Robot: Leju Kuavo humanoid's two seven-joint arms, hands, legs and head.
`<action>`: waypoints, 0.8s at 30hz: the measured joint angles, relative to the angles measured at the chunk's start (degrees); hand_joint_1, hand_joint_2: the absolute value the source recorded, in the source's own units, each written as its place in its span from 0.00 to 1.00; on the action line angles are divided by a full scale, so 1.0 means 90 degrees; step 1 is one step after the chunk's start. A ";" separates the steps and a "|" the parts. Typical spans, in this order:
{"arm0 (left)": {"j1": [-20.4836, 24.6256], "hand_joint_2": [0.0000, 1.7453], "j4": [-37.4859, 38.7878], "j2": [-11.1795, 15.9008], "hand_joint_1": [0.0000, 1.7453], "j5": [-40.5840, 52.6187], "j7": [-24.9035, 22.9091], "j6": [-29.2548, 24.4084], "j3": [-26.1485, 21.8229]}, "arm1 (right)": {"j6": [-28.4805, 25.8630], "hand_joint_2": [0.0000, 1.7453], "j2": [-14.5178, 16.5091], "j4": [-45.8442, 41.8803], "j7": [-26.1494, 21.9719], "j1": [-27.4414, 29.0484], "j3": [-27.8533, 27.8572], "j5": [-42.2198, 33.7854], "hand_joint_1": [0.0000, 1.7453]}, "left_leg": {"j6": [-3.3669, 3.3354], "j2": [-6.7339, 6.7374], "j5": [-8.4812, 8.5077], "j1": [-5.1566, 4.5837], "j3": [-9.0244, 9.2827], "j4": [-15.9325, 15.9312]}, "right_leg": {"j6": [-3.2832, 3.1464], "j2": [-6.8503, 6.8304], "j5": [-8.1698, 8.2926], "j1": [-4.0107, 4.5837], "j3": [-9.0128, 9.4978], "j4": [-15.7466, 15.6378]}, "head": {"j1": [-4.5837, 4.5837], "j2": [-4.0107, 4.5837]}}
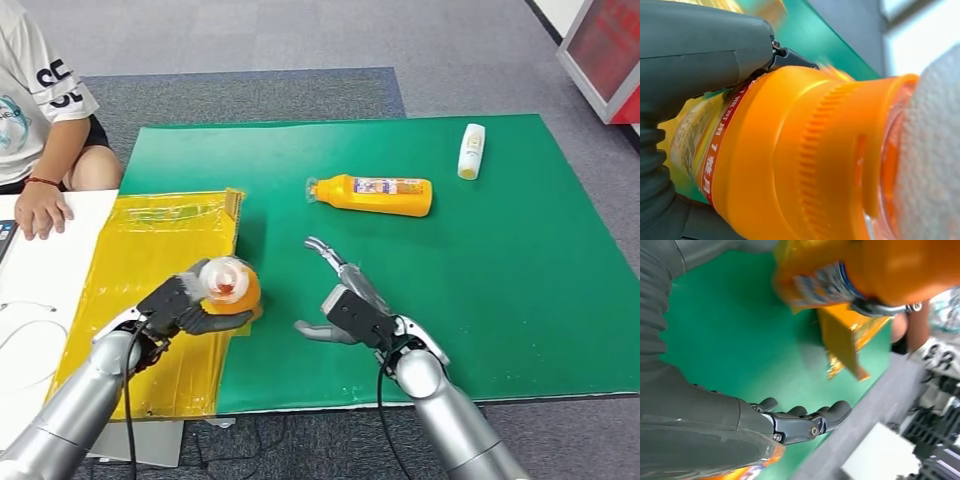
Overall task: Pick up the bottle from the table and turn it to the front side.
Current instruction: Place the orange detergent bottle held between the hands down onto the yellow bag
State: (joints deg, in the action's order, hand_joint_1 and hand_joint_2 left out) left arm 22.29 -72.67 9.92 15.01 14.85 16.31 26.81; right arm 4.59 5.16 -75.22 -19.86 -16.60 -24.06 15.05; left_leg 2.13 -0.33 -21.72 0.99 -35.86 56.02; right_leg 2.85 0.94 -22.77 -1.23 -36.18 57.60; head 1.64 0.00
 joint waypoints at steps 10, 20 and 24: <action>0.1235 1.00 0.0148 -0.0292 1.00 0.3188 -0.2007 -0.0619 0.0876 | 0.0023 1.00 0.0049 -0.0054 0.0192 0.0190 0.0350 0.0325 0.00 | -0.0006 -0.0001 0.0005 -0.0002 -0.0010 0.0002 | 0.0010 -0.0001 0.0007 -0.0003 -0.0001 -0.0001 | 0.0001 0.0000; 0.2320 1.00 0.1103 -0.0444 1.00 0.3345 -0.1939 0.1130 0.1623 | 0.0135 1.00 0.0154 -0.0092 0.0345 0.0066 0.0442 0.0336 0.00 | -0.0007 -0.0001 0.0006 -0.0001 -0.0011 0.0002 | 0.0010 -0.0001 0.0008 -0.0001 -0.0002 0.0000 | 0.0002 0.0001; 0.2918 1.00 0.1864 -0.0229 1.00 0.2686 -0.1103 0.2115 0.2103 | 0.0198 1.00 0.0161 0.0052 0.0126 -0.0063 0.0422 0.0229 0.00 | -0.0006 -0.0001 0.0012 -0.0001 -0.0011 0.0002 | 0.0010 -0.0001 0.0009 -0.0001 0.0000 0.0003 | 0.0001 0.0000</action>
State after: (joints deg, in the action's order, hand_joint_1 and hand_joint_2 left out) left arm 48.54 -55.89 7.86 39.18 4.92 35.34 45.73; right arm 6.37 6.61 -74.75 -18.72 -17.17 -20.26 17.11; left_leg 2.08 -0.34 -21.61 0.99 -35.96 56.04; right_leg 2.94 0.94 -22.68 -1.24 -36.18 57.63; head 1.65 0.00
